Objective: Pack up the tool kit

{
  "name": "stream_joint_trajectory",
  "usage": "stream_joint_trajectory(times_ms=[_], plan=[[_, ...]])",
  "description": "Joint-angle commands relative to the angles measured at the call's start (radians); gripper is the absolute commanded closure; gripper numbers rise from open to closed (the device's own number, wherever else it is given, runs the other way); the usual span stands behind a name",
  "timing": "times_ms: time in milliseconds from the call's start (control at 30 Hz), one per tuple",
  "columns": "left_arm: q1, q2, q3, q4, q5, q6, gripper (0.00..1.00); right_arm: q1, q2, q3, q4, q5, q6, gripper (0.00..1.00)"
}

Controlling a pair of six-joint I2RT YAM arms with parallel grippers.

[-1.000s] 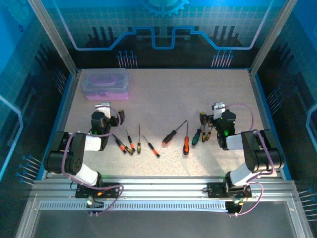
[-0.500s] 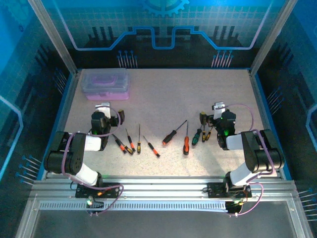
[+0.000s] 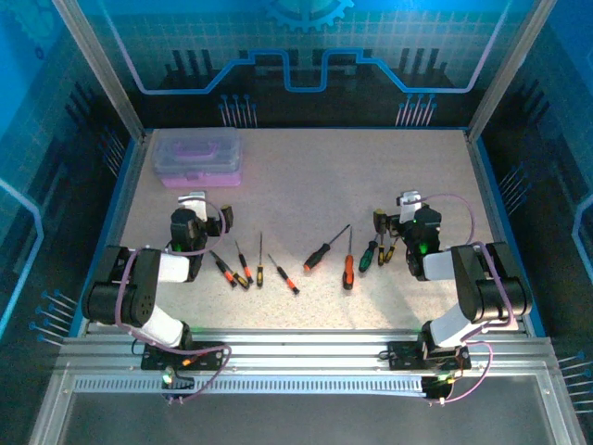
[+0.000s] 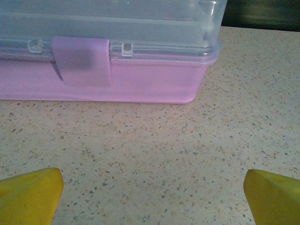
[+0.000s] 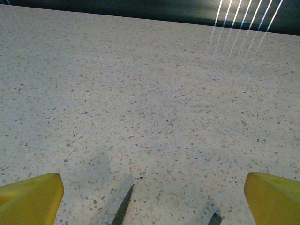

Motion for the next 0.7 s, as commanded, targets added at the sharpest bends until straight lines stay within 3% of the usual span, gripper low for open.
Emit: stream_joint_trajectory(times_ms=[0, 433, 500, 667], plan=[[0.007, 0.001, 0.02, 0.0, 0.028, 0.016, 0.01, -0.009, -0.02, 0.008, 0.026, 0.013, 0.007, 0.0], [0.008, -0.001, 0.02, 0.001, 0.026, 0.018, 0.0, -0.002, -0.022, 0.02, 0.002, 0.013, -0.006, 0.0], [0.007, -0.029, 0.05, -0.075, 0.022, 0.016, 0.01, 0.005, -0.045, 0.052, -0.071, 0.017, -0.013, 0.0], [0.005, -0.213, 0.213, -0.472, 0.037, 0.014, 0.01, 0.049, -0.176, 0.195, -0.404, 0.098, -0.031, 0.0]])
